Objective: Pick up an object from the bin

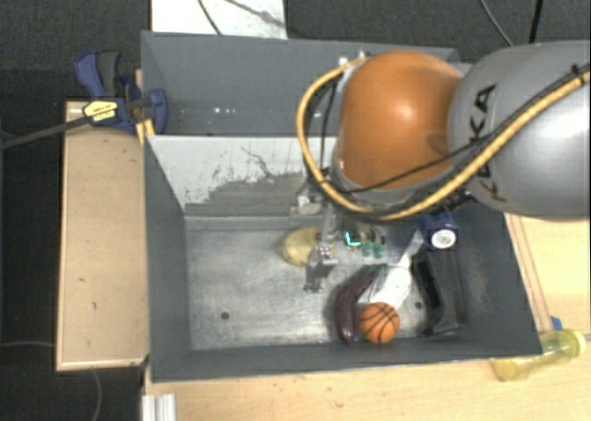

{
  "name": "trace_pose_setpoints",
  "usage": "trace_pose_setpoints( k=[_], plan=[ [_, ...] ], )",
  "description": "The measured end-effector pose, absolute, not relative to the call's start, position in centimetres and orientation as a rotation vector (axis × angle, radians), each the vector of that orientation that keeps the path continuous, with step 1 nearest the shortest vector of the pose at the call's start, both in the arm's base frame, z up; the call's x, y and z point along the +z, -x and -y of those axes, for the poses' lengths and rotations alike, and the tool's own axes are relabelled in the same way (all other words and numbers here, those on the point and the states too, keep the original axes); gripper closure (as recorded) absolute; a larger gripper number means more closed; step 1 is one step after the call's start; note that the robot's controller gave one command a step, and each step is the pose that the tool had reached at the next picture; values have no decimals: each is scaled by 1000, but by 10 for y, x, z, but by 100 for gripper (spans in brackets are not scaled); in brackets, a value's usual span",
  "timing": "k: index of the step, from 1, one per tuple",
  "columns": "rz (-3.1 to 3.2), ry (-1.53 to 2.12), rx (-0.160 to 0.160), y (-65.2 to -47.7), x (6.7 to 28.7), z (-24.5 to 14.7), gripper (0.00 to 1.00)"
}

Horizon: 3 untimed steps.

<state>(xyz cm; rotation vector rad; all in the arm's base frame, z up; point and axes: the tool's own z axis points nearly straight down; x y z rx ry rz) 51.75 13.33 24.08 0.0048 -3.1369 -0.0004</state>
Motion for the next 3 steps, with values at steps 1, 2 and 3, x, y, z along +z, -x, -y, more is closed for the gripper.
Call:
trace_pose_setpoints(
  k=[1, 2, 3],
  plan=[
    [3144, 1, -2, -519, 244, -132, 0],
    [3151, 11, -5, -522, 198, -116, 0],
    [3142, 95, -1, -546, 145, -67, 0]
  ],
)
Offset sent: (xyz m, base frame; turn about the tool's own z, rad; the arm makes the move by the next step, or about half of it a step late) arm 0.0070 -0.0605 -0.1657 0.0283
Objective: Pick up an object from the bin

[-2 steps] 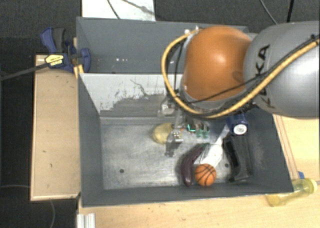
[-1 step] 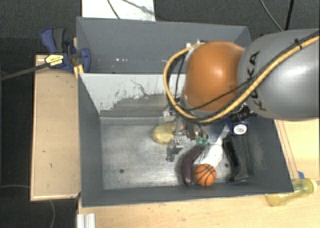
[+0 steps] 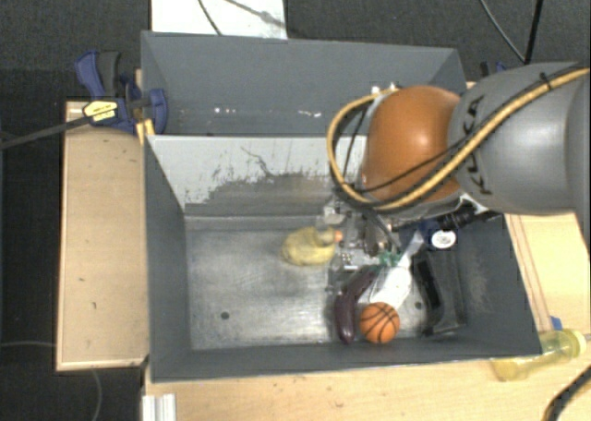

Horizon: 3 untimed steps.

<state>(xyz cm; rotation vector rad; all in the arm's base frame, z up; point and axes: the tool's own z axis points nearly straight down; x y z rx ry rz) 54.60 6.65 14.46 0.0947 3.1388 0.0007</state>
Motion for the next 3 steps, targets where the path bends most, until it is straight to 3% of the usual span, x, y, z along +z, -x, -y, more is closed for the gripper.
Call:
trace_pose_setpoints(
  k=[1, 2, 3],
  plan=[
    [-3110, -65, 14, -551, 126, -63, 0],
    [-3137, -95, 1, -547, 109, -57, 100],
    [-3137, -97, 1, -547, 109, -57, 100]
  ],
)
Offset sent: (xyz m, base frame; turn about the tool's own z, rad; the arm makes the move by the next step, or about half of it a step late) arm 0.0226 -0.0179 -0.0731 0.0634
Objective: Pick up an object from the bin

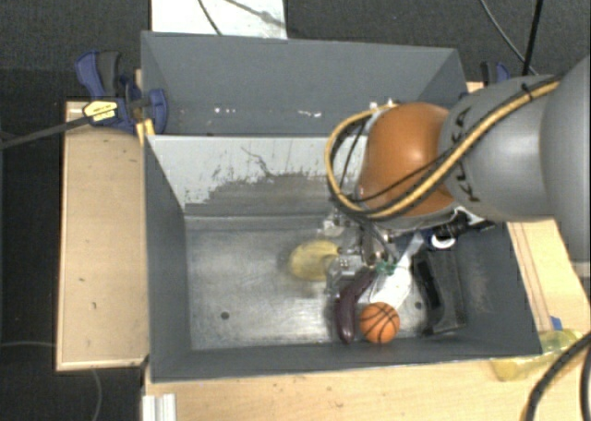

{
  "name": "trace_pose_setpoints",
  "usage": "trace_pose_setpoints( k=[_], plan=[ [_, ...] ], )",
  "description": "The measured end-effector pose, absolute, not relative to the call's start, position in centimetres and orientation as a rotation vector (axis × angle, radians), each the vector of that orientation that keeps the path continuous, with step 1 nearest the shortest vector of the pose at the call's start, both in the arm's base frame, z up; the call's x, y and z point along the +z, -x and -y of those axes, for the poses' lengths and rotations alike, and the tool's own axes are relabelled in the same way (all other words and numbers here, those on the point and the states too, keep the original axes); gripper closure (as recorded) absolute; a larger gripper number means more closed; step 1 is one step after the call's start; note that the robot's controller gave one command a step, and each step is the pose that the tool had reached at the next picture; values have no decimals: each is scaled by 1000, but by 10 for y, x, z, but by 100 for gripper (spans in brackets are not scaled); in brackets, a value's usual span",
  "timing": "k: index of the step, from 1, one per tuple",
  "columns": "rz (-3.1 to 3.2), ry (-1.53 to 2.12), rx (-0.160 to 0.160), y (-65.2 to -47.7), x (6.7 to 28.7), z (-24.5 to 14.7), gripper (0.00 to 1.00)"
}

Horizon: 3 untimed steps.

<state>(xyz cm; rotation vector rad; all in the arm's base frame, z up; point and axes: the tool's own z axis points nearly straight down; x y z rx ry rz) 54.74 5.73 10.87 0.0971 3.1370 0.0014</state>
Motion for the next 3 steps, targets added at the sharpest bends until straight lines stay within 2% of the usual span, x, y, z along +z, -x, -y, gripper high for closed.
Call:
trace_pose_setpoints(
  k=[1, 2, 3],
  plan=[
    [-3139, -66, 1, -545, 195, -55, 100],
    [-3139, -69, 1, -545, 195, -55, 100],
    [-3145, 141, 0, -541, 217, -47, 100]
  ],
)
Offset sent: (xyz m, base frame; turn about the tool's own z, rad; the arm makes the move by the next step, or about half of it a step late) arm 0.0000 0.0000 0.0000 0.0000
